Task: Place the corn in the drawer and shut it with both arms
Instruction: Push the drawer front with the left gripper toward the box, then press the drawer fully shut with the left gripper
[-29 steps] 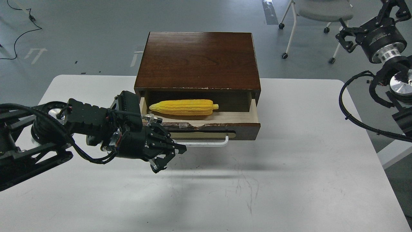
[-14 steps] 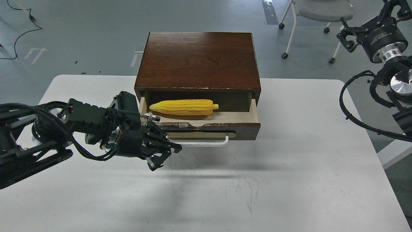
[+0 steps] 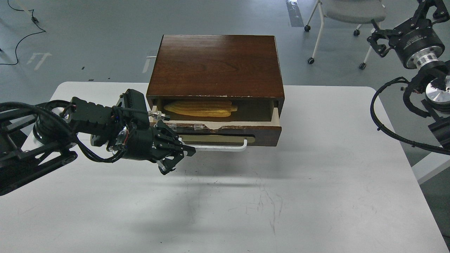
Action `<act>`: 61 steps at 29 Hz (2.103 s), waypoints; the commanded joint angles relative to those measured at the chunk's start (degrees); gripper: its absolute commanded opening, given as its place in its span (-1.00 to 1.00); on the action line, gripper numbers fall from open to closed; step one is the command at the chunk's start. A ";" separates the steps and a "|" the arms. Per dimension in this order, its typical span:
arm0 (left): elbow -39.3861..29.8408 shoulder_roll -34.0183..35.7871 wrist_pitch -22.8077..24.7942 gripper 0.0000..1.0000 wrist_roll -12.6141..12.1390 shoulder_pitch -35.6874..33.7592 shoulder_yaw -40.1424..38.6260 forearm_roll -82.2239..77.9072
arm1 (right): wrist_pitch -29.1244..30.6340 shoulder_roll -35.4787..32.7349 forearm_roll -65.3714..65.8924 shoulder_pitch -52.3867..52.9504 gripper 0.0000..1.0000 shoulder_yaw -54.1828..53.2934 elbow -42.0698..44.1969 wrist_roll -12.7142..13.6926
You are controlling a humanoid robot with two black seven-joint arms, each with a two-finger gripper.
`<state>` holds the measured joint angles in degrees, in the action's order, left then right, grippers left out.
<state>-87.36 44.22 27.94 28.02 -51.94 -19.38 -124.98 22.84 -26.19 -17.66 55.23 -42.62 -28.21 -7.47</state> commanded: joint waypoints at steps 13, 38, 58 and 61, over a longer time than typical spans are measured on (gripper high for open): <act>6.84 -1.86 -0.16 -1.00 -0.02 -1.14 0.04 -0.02 | 0.01 0.00 0.00 -0.04 1.00 0.17 0.00 0.00; 13.44 -6.16 -2.01 -1.00 -0.02 -3.60 0.04 -0.02 | 0.10 0.00 0.00 -0.04 1.00 0.44 -0.09 -0.35; 8.26 -3.89 -3.86 -1.00 -0.02 -5.71 -1.18 23.32 | 0.36 -0.18 0.17 -0.30 1.00 0.79 -0.09 -0.35; 8.60 -2.22 -3.50 -1.00 -0.02 -6.15 -4.16 35.97 | 0.53 -0.44 0.17 -0.30 1.00 0.79 -0.17 -0.35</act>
<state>-79.06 40.21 24.03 27.98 -57.55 -20.77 -103.01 23.25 -26.39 -17.49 54.97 -41.83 -28.29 -7.83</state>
